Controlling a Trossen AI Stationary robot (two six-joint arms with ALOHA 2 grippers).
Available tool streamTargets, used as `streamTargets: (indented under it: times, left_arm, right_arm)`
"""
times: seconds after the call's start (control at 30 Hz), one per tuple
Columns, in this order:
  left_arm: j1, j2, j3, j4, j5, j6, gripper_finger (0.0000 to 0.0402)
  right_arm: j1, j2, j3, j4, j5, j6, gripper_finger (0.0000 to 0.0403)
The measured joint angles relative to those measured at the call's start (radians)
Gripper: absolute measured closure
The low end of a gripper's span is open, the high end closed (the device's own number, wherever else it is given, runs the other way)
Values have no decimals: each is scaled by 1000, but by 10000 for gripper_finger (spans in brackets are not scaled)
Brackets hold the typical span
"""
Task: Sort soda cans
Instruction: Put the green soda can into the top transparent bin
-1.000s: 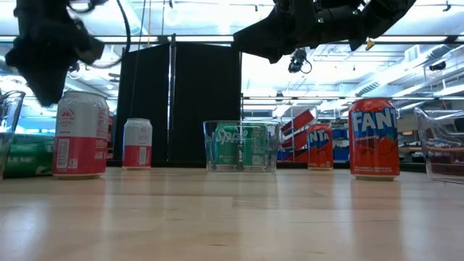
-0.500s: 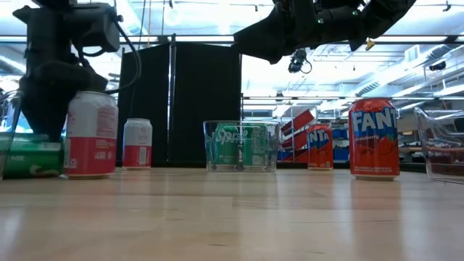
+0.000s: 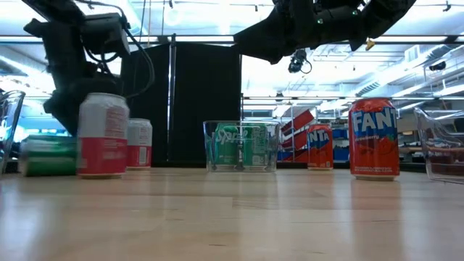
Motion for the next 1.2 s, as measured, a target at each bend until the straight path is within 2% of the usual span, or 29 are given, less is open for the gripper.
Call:
streamTargets:
  times: [0.13,0.3,0.53,0.7,0.97,1.07,1.2]
  left_arm:
    - [63,2,-3,79,-34,49,137]
    - [99,50,-5,262,-59,135,149]
    - [98,218,2,548,52,259,186]
    - [72,266,1,704,145,315,206]
    - [-32,241,48,720,168,407,236]
    - [-62,220,86,666,143,442,252]
    - [-99,159,133,498,113,444,284]
  right_arm:
    - [-5,0,0,1,7,-4,188]
    - [-20,0,0,3,13,-5,188]
    - [-39,-2,0,1,14,2,188]
    - [-33,-3,1,-39,14,21,188]
    - [28,28,1,-56,13,89,188]
    - [48,67,2,-23,13,110,188]
    - [55,126,27,-17,41,115,189]
